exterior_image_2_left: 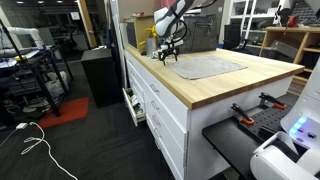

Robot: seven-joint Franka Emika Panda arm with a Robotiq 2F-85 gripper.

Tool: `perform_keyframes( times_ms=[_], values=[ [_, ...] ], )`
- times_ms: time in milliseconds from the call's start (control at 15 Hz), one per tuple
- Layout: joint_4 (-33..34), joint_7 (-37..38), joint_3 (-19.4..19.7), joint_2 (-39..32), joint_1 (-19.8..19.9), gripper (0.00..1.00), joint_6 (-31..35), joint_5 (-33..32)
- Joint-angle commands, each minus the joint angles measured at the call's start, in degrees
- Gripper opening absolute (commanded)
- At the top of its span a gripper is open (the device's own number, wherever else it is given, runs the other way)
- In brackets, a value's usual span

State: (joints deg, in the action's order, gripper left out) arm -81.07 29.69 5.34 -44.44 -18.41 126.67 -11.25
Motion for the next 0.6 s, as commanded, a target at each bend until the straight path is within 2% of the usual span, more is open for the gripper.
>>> perform_keyframes(
  times_ms=[0,533],
  values=[
    [3.33,1.96,1.41,-1.89,-1.46,1.00,-2.51,-2.06],
    [3.69,4.45,3.69,-2.75,-3.54,1.00,-3.24,-7.73]
  ],
)
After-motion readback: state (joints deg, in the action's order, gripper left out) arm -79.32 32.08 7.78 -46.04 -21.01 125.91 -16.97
